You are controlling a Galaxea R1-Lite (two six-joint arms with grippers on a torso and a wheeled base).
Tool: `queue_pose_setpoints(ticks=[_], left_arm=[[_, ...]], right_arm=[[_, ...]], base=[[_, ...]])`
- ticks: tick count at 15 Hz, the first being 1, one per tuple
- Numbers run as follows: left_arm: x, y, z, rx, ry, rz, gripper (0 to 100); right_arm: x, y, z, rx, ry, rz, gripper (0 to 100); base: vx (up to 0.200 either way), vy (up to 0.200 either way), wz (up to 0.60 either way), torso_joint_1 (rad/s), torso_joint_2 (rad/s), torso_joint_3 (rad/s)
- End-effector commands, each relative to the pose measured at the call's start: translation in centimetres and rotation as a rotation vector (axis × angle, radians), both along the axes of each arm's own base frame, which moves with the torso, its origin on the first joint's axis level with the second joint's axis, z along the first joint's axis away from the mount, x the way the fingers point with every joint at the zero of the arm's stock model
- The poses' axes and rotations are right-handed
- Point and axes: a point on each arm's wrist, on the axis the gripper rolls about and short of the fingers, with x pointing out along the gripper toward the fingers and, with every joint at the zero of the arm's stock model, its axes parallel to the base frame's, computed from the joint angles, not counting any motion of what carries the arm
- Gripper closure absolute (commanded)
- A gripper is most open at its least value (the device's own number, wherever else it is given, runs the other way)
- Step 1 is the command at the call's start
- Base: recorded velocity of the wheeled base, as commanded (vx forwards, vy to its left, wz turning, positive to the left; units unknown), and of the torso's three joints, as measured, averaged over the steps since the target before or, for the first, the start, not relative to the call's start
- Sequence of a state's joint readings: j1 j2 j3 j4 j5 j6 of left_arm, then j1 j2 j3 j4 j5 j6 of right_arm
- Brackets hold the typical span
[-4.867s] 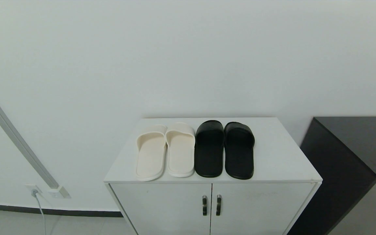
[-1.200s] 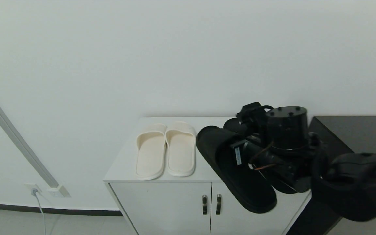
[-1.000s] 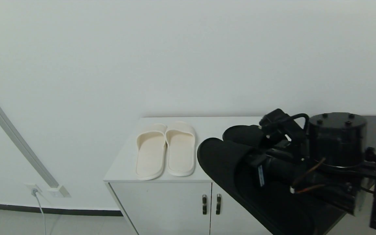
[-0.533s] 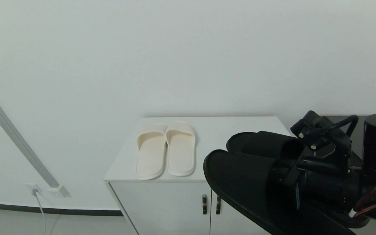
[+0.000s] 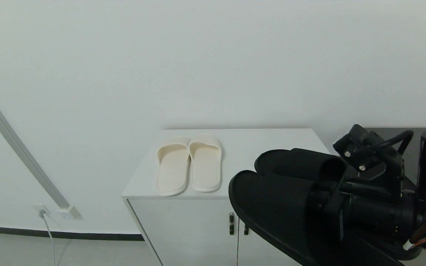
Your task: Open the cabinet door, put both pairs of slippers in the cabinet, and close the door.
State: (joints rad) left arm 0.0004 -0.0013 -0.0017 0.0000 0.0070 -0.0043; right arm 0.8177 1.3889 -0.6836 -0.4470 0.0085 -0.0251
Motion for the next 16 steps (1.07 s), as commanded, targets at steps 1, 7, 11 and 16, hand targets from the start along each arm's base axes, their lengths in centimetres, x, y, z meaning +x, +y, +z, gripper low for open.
queue_pose_setpoints(ticks=[1, 7, 11, 16], left_arm=[[0.0, 0.0, 0.0, 0.000, 0.001, 0.000, 100], [0.0, 0.0, 0.0, 0.001, 0.001, 0.000, 100], [0.0, 0.0, 0.0, 0.000, 0.001, 0.002, 100], [0.0, 0.0, 0.0, 0.001, 0.001, -0.001, 100]], right_arm=[[-0.1, 0.2, -0.1, -0.005, 0.003, 0.010, 100], [0.1, 1.3, -1.2, -0.050, 0.021, 0.040, 100], [0.2, 1.5, -1.7, -0.065, 0.035, 0.045, 100], [0.4, 1.6, -2.1, -0.075, 0.044, 0.040, 100]], base=[[-0.200, 0.000, 0.00, -0.017, 0.00, 0.002], [-0.133, 0.000, 0.00, -0.001, 0.00, 0.001], [0.000, 0.000, 0.00, 0.000, 0.00, 0.000], [0.000, 0.000, 0.00, 0.000, 0.00, 0.000]])
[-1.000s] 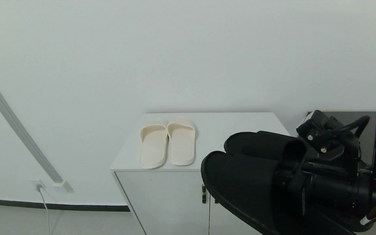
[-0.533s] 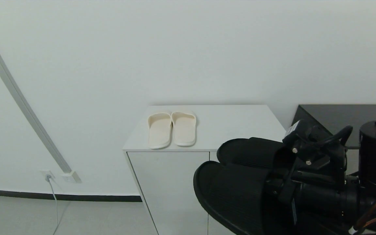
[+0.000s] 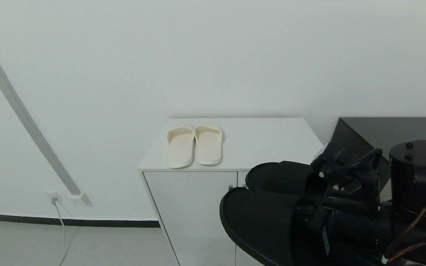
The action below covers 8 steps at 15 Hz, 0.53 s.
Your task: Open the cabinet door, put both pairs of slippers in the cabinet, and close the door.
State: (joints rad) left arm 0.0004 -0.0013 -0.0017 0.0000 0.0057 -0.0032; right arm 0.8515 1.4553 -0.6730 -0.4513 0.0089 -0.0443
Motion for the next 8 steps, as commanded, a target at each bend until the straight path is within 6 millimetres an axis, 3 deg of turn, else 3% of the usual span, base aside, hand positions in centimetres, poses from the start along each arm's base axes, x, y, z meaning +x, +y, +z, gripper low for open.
queue_pose_setpoints(ticks=[1, 8], left_arm=[[0.01, 0.00, 0.00, 0.002, 0.001, 0.002, 100], [0.01, 0.00, 0.00, 0.003, 0.001, 0.002, 100]], right_arm=[[0.20, 0.22, -0.40, -0.012, 0.010, 0.000, 100], [0.23, 0.25, -0.85, -0.024, 0.020, -0.001, 100]], base=[[0.000, 0.000, 0.00, 0.000, 0.00, 0.000], [0.000, 0.000, 0.00, -0.011, 0.02, 0.016]])
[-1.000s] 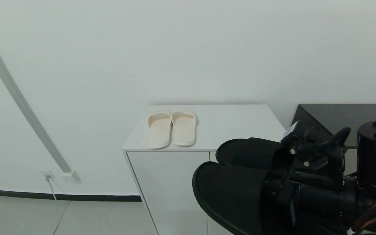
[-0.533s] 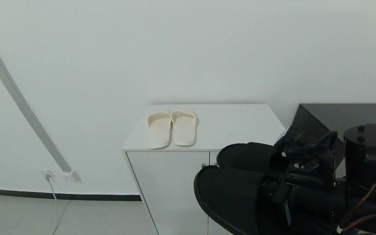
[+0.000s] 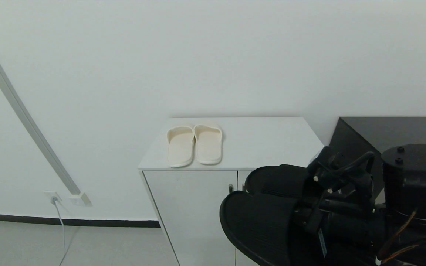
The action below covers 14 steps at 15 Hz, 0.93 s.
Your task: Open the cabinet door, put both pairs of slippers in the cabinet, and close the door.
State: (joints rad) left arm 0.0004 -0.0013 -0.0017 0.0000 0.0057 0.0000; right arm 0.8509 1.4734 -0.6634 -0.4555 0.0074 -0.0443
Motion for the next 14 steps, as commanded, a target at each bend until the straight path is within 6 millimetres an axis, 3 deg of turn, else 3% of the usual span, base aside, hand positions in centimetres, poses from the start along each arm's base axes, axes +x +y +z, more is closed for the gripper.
queue_pose_setpoints(ticks=[1, 8, 9, 14], left_arm=[[0.01, 0.00, 0.00, 0.000, 0.001, 0.001, 100], [0.01, 0.00, -0.02, -0.003, 0.003, -0.002, 100], [0.01, -0.01, 0.00, -0.008, 0.001, 0.000, 0], [0.01, 0.01, 0.00, -0.014, 0.001, 0.003, 0]], right_arm=[[0.04, 0.07, -0.19, -0.006, 0.005, 0.001, 100], [-0.03, -0.03, -0.36, -0.012, 0.007, -0.002, 100], [-0.03, -0.02, -0.36, -0.012, 0.007, 0.000, 100], [-0.13, -0.14, -0.40, -0.012, 0.007, -0.002, 100]], base=[[0.000, 0.000, 0.00, -0.124, 0.34, 0.178], [0.000, 0.000, 0.00, -0.216, 0.53, 0.306], [0.000, 0.000, 0.00, -0.212, 0.54, 0.320], [0.000, 0.000, 0.00, -0.199, 0.52, 0.319]])
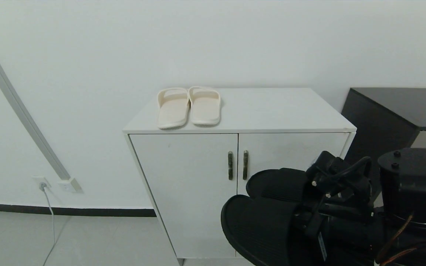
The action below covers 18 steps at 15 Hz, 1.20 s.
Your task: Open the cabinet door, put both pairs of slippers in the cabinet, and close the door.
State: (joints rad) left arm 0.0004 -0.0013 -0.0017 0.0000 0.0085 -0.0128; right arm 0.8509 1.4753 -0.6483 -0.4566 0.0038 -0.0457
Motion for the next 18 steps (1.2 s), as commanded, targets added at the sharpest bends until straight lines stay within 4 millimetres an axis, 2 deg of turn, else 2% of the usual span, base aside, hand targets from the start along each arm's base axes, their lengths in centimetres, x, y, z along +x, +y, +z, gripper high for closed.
queue_pose_setpoints(ticks=[1, 11, 18], left_arm=[[0.01, 0.00, 0.00, 0.000, 0.001, -0.001, 0], [0.01, 0.00, 0.00, 0.002, 0.001, 0.000, 0], [0.01, 0.00, 0.00, 0.004, 0.001, -0.001, 0]], right_arm=[[-0.06, -0.05, 0.00, 0.001, 0.000, 0.001, 100], [-0.45, -0.43, -0.45, -0.022, -0.003, 0.010, 100], [-0.52, -0.51, -0.50, -0.024, -0.003, 0.012, 100]], base=[[0.000, 0.000, 0.00, -0.173, 0.50, 0.325], [0.000, 0.000, 0.00, -0.136, 0.47, 0.339], [0.000, 0.000, 0.00, -0.035, 0.41, 0.367]])
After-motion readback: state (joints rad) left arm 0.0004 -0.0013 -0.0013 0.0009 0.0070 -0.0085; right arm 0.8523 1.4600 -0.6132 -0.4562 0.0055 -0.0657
